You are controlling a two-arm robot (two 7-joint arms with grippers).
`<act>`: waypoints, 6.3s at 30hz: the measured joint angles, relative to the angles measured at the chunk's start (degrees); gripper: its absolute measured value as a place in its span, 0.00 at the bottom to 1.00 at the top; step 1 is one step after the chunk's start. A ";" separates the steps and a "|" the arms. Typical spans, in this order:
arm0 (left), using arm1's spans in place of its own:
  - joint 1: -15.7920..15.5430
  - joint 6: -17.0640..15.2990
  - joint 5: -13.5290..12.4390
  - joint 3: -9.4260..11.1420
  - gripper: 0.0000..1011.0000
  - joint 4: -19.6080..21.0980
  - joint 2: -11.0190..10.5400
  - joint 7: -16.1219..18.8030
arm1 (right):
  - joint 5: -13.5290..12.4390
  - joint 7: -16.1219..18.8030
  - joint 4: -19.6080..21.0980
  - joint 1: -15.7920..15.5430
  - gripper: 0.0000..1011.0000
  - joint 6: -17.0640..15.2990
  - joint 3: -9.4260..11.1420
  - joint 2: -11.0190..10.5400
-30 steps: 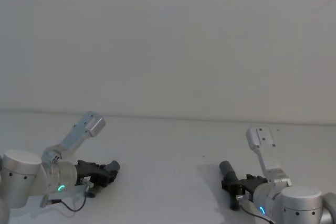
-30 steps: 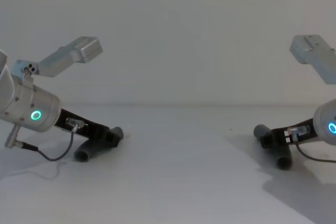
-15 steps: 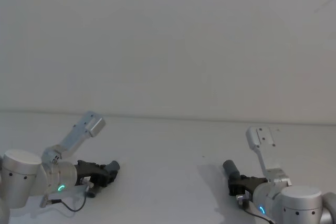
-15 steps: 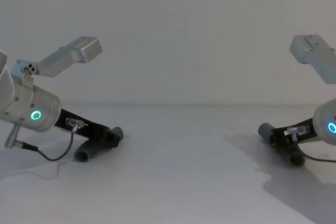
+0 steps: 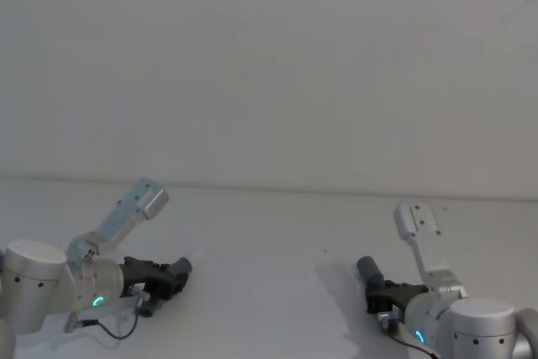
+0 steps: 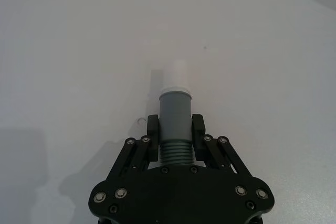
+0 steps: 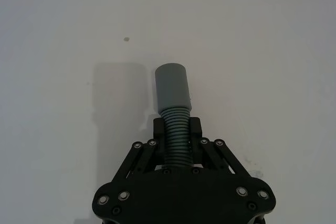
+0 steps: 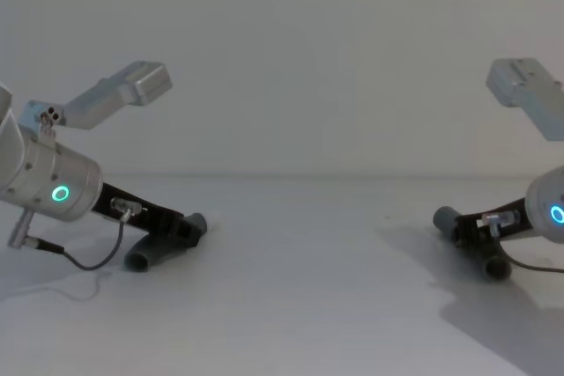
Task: Use both hands to pick up one end of the pipe from the table, align the ends, and insert them.
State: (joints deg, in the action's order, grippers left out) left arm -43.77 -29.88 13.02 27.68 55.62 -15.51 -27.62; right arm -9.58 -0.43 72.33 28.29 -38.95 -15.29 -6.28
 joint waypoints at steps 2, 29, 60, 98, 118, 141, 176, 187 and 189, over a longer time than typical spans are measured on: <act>0.00 0.00 0.00 0.00 0.33 0.00 0.00 0.00 | 0.00 0.00 0.00 0.00 0.24 0.00 0.00 0.00; -0.73 0.61 -0.69 0.82 0.33 -0.68 -0.08 -1.23 | 0.02 2.17 0.55 -0.27 0.24 1.96 -0.37 -1.16; -7.10 15.03 -4.11 9.46 0.33 1.48 -6.11 -19.09 | -0.85 23.56 6.88 -4.73 0.24 25.85 -3.16 -13.97; -15.37 29.41 -0.36 14.71 0.33 -3.80 -6.79 -40.41 | 0.12 42.46 1.75 -3.22 0.24 54.17 -8.89 -23.85; -19.25 32.67 0.90 17.37 0.33 -9.83 -4.39 -47.68 | 0.61 41.47 3.25 -2.93 0.23 55.59 -10.00 -24.05; -21.61 34.11 1.62 19.03 0.33 -13.65 -2.43 -49.59 | 1.82 40.55 3.69 -2.63 0.23 57.13 -11.93 -24.38; -22.20 34.95 3.55 20.27 0.33 -16.03 -1.36 -49.71 | 2.16 38.95 3.19 -0.38 0.24 54.63 -14.18 -23.64; -22.96 35.70 3.87 20.84 0.33 -18.03 -0.52 -50.11 | 1.49 39.45 2.32 0.45 0.23 55.06 -14.67 -23.67; -23.16 35.84 3.93 20.99 0.33 -18.47 -0.36 -50.28 | 1.35 39.67 2.15 0.62 0.23 55.27 -14.75 -23.69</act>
State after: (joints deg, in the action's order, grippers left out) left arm -66.93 5.96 16.95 48.67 37.15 -15.88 -77.91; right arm -8.23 39.24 74.47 28.91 16.33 -30.04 -29.97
